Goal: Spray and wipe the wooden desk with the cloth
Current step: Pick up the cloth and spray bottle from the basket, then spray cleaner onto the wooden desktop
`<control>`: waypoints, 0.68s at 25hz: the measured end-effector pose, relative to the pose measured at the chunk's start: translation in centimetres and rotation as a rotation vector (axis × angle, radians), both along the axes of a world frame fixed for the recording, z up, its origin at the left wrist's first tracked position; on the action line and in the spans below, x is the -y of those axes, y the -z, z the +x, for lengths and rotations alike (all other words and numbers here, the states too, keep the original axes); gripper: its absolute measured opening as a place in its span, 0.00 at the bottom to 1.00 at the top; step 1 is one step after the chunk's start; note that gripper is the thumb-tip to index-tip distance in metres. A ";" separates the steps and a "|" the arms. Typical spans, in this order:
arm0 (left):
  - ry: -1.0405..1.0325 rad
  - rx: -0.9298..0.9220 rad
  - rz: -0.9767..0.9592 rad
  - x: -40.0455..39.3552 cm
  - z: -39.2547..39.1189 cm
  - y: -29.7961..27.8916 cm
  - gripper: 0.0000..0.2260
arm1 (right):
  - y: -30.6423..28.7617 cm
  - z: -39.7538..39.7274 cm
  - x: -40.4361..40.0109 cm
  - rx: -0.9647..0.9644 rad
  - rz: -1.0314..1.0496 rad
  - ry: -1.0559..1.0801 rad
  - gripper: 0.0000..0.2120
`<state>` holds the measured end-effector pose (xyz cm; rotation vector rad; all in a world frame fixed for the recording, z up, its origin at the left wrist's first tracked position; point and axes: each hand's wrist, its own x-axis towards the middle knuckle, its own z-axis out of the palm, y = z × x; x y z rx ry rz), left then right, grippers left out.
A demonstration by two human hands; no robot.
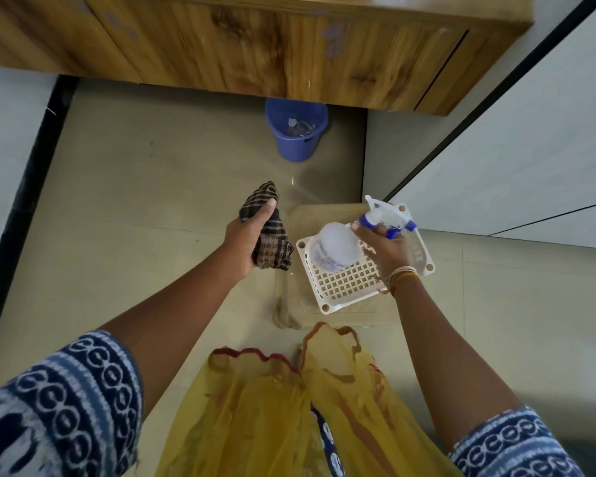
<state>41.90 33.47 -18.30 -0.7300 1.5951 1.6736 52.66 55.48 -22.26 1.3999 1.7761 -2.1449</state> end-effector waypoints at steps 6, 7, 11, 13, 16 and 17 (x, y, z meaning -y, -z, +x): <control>0.036 -0.103 -0.077 2.7 -1.2 -4.8 0.17 | -7.1 -5.1 5.2 -0.221 -0.285 -0.242 0.02; 0.016 -0.123 -0.075 3.6 -1.8 -6.0 0.16 | -8.3 -6.2 6.2 -0.241 -0.289 -0.238 0.03; -0.085 -0.194 -0.035 9.0 -5.4 -10.8 0.17 | -14.0 -10.6 10.8 -0.236 -0.181 -0.280 0.10; -0.111 -0.221 -0.037 12.2 -8.2 -12.9 0.20 | -17.1 -13.5 13.2 -0.254 -0.116 -0.291 0.06; -0.106 -0.262 -0.013 17.1 -13.4 -17.0 0.20 | -22.2 -18.7 17.6 -0.232 -0.046 -0.383 0.06; -0.092 -0.276 -0.019 18.6 -14.8 -18.2 0.21 | -23.3 -20.2 19.1 -0.223 -0.014 -0.445 0.08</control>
